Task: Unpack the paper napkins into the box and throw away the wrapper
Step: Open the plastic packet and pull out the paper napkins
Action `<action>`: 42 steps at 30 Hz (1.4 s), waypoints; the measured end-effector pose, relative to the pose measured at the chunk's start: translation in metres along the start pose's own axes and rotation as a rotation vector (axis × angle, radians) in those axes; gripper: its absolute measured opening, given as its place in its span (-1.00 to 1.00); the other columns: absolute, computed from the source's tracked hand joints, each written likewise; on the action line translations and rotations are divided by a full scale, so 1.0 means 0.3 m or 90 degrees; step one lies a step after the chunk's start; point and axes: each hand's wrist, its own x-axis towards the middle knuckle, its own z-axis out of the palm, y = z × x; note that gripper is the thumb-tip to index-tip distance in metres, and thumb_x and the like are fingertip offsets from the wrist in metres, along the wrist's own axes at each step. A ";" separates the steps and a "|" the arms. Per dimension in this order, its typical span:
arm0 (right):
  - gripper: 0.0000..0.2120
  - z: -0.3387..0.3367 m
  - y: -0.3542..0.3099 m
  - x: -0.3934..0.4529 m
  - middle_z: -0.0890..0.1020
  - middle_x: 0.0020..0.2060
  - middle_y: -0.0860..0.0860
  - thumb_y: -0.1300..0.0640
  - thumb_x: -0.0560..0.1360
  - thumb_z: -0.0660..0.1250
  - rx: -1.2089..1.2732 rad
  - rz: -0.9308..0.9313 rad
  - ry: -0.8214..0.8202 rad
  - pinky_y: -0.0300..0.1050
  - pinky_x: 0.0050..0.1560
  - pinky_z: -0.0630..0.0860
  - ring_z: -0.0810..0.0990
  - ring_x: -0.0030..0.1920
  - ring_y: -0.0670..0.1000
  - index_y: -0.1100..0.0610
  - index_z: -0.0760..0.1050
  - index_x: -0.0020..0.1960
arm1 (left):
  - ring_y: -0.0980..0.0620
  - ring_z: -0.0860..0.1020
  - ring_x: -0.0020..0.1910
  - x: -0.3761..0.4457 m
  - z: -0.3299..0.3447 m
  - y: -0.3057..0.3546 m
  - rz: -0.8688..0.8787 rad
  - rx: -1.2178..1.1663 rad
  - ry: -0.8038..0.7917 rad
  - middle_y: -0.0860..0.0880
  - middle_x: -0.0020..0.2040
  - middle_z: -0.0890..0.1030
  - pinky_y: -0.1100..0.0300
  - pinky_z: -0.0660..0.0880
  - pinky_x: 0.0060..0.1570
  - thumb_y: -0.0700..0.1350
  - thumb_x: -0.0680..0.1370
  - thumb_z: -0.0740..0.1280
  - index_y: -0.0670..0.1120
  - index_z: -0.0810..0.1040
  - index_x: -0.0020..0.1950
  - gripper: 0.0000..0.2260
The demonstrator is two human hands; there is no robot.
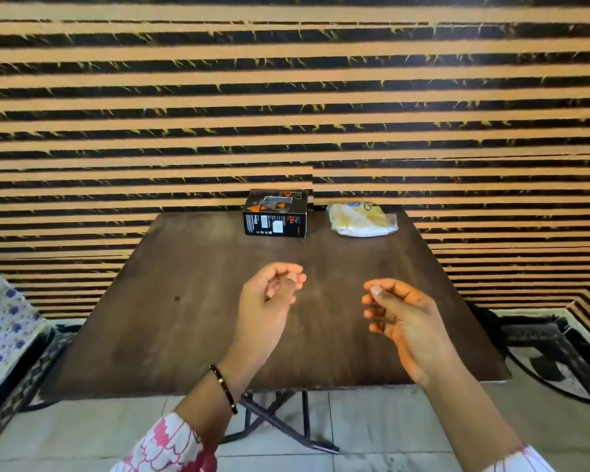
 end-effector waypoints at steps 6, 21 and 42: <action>-0.86 0.045 0.040 0.175 0.63 -0.35 0.01 0.27 0.51 0.27 0.040 0.047 0.053 -0.13 -0.29 0.44 0.53 -0.31 0.01 0.15 0.60 -0.12 | 0.03 0.61 -0.04 0.165 0.017 -0.097 -0.051 -0.018 0.004 0.03 -0.09 0.65 0.11 0.55 -0.08 -0.28 0.54 0.24 0.02 0.56 -0.07 -0.79; -0.82 -0.032 0.119 0.439 0.65 -0.35 0.01 0.25 0.52 0.25 0.067 0.106 0.167 -0.13 -0.28 0.45 0.57 -0.31 0.00 0.12 0.61 -0.16 | 0.08 0.57 -0.11 0.458 0.150 -0.296 -0.157 -0.057 -0.047 -0.02 -0.10 0.61 0.18 0.53 -0.13 -0.33 0.54 0.22 -0.12 0.49 0.07 -0.82; -0.86 -0.493 0.312 1.285 0.52 0.15 -0.03 0.16 0.56 0.20 0.095 0.302 0.172 0.09 0.10 0.42 0.53 0.13 0.09 0.01 0.48 0.07 | -0.02 0.45 0.26 1.002 0.651 -0.630 -0.365 0.045 0.038 -0.07 0.38 0.38 0.04 0.39 0.28 -0.20 0.55 0.27 -0.13 0.24 0.40 -0.56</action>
